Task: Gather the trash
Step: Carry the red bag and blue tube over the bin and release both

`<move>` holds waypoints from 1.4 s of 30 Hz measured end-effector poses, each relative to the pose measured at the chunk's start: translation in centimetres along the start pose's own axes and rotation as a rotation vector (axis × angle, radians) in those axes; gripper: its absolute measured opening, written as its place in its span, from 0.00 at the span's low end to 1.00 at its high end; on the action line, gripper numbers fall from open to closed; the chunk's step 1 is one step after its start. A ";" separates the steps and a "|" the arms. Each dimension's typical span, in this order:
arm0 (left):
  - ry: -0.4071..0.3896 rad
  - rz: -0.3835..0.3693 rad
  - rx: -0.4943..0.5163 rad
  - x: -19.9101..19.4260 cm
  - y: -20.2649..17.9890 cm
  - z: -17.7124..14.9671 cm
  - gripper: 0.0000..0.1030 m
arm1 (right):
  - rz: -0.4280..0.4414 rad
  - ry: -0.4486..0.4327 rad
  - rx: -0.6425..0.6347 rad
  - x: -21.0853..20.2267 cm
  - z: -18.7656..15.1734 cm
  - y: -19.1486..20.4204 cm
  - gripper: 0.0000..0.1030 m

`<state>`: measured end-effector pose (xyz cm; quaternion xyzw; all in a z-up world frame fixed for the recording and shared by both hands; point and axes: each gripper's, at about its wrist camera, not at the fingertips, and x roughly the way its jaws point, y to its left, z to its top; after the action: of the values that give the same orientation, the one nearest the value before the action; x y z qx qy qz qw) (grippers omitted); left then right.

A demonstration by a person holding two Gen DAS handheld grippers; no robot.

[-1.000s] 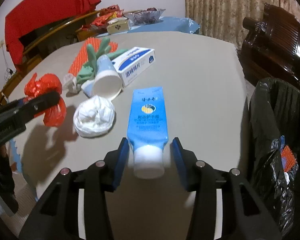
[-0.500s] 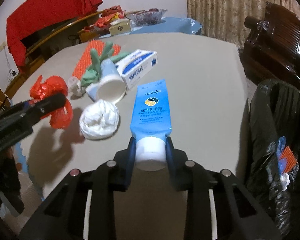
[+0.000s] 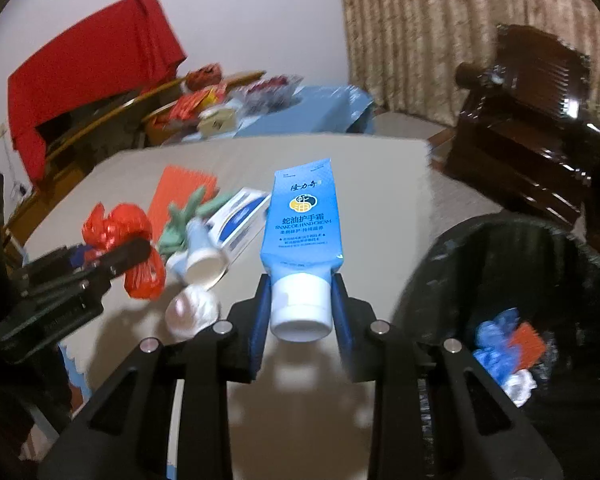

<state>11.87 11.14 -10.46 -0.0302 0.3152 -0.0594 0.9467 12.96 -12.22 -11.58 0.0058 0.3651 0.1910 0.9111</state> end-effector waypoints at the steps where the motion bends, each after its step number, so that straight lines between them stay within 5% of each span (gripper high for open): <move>1: -0.005 -0.008 0.006 0.0 -0.5 0.3 0.43 | -0.007 -0.011 0.011 -0.6 0.3 -0.6 0.28; 11: -0.049 -0.148 0.079 0.7 -7.7 3.2 0.43 | -0.145 -0.099 0.076 -6.2 1.9 -7.0 0.28; 20: -0.052 -0.280 0.159 2.5 -15.4 4.5 0.43 | -0.292 -0.107 0.153 -10.0 -0.7 -13.4 0.28; 36: -0.007 -0.447 0.239 6.2 -24.9 4.7 0.47 | -0.421 -0.079 0.255 -11.1 -4.6 -19.9 0.29; 42: 0.025 -0.484 0.201 6.9 -24.4 4.8 0.71 | -0.479 -0.094 0.265 -11.5 -5.5 -20.9 0.62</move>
<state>18.00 -13.84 -8.40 -0.0095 0.3031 -0.3153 0.8992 8.86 -36.36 -11.07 0.0471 0.3353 -0.0796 0.9376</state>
